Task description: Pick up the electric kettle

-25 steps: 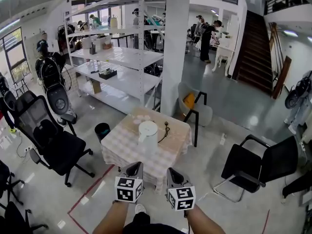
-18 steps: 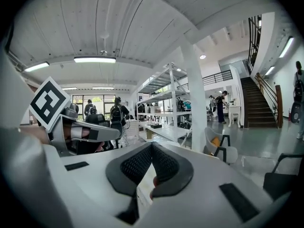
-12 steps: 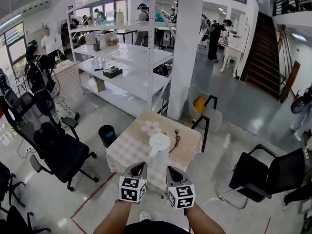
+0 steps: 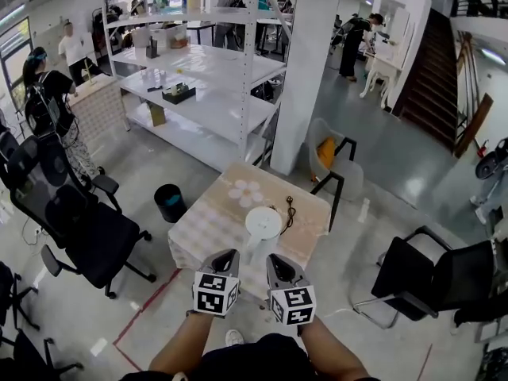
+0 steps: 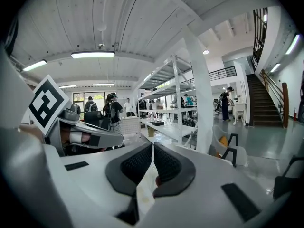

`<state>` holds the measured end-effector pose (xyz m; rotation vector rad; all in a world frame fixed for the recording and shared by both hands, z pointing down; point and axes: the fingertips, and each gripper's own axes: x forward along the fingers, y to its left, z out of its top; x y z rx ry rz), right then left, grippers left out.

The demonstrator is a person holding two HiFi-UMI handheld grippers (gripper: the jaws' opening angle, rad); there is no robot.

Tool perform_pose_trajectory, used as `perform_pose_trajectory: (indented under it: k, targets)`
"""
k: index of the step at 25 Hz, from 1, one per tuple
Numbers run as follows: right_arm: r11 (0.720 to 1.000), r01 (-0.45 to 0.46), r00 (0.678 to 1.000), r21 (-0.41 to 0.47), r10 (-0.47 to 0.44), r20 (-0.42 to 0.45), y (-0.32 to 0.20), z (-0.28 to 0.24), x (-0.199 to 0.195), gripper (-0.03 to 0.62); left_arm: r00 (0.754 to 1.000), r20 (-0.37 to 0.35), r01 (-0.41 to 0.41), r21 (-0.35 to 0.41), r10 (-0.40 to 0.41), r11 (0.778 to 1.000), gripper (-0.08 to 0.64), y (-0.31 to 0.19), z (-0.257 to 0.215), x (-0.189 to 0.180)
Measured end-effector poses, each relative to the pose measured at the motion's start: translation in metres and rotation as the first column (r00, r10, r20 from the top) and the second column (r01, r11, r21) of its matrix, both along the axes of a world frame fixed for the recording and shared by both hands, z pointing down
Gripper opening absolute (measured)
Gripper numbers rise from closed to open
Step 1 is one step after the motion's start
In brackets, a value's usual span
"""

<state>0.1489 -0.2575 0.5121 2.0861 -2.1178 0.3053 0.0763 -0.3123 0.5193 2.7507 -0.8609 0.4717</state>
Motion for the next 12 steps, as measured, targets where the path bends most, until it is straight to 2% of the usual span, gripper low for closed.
perform_pose_trajectory:
  k: [12]
  targets:
    - [0.986, 0.156, 0.987, -0.065, -0.153, 0.055, -0.034, 0.031, 0.006, 0.003, 0.994, 0.022, 0.112, -0.045, -0.111, 0.993, 0.000, -0.016, 0.018, 0.000]
